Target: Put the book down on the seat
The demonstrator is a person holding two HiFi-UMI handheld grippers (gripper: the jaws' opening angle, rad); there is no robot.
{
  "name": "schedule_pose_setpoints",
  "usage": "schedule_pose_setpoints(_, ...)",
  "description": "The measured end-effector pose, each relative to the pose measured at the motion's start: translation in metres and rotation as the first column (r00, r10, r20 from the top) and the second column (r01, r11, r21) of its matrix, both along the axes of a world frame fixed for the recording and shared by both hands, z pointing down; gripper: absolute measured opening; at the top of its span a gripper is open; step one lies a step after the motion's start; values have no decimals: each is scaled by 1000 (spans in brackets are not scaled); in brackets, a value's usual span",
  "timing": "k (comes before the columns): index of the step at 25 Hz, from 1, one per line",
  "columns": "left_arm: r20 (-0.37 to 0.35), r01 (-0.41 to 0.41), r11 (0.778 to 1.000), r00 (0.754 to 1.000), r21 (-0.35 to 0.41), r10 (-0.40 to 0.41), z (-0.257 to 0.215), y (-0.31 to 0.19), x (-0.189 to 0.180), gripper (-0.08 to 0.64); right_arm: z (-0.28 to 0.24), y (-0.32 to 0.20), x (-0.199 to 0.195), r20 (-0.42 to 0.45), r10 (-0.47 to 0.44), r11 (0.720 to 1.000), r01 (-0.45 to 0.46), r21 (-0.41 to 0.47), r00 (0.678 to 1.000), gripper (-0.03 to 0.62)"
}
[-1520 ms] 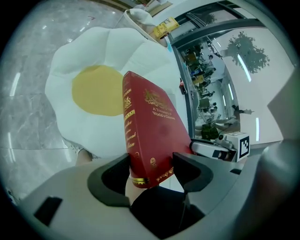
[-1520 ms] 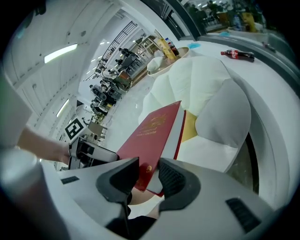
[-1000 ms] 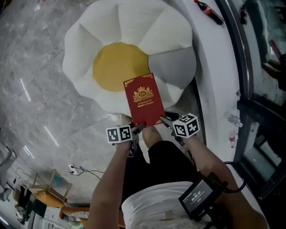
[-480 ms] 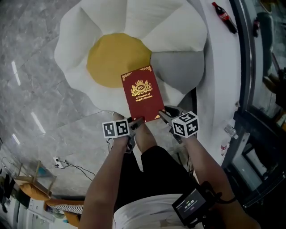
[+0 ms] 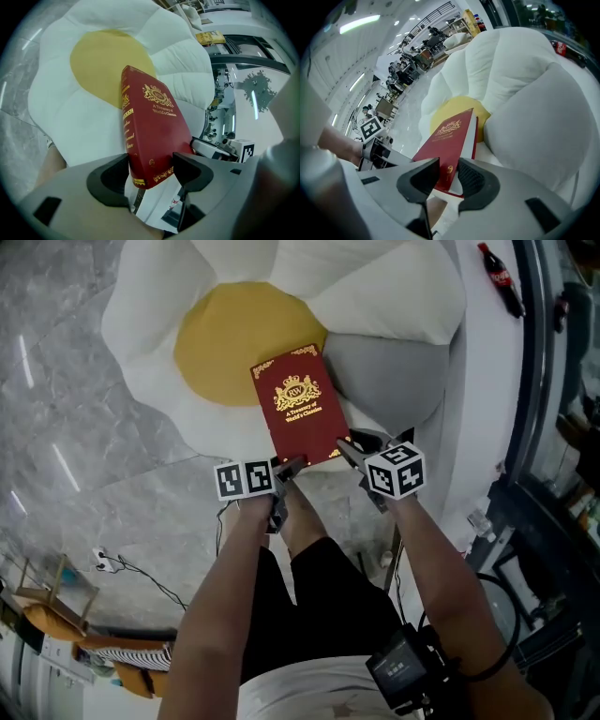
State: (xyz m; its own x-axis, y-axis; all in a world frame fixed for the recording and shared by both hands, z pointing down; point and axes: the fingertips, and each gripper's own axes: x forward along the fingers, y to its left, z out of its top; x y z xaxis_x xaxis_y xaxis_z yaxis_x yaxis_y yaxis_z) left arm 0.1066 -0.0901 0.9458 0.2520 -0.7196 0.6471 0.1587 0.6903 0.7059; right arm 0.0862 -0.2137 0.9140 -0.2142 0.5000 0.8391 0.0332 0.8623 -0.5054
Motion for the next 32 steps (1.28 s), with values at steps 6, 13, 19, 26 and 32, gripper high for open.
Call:
schedule_pose_setpoints(6, -8, -19, 999, 1000, -28, 19, 23, 4, 3, 299, 27, 5, 3, -52, -33, 999, 33, 7, 998, 133)
schedule_pose_setpoints(13, 15, -70, 996, 997, -46, 71, 40, 7, 9, 299, 45, 7, 12, -82, -75, 996, 79, 46, 994, 132)
schedule_pose_setpoints(19, 12, -106, 993, 994, -52, 107, 49, 5, 13, 299, 53, 7, 17, -88, -88, 993, 94, 71, 992, 132)
schedule_pose_setpoints(26, 61, -187, 978, 979, -91, 193, 48, 14, 12, 301, 51, 0, 12, -60, -93, 989, 100, 110, 994, 140)
schedule_pose_setpoints(32, 91, -266, 953, 956, -141, 281, 36, 32, 9, 301, 40, -14, 11, -35, -22, 996, 24, 87, 999, 140)
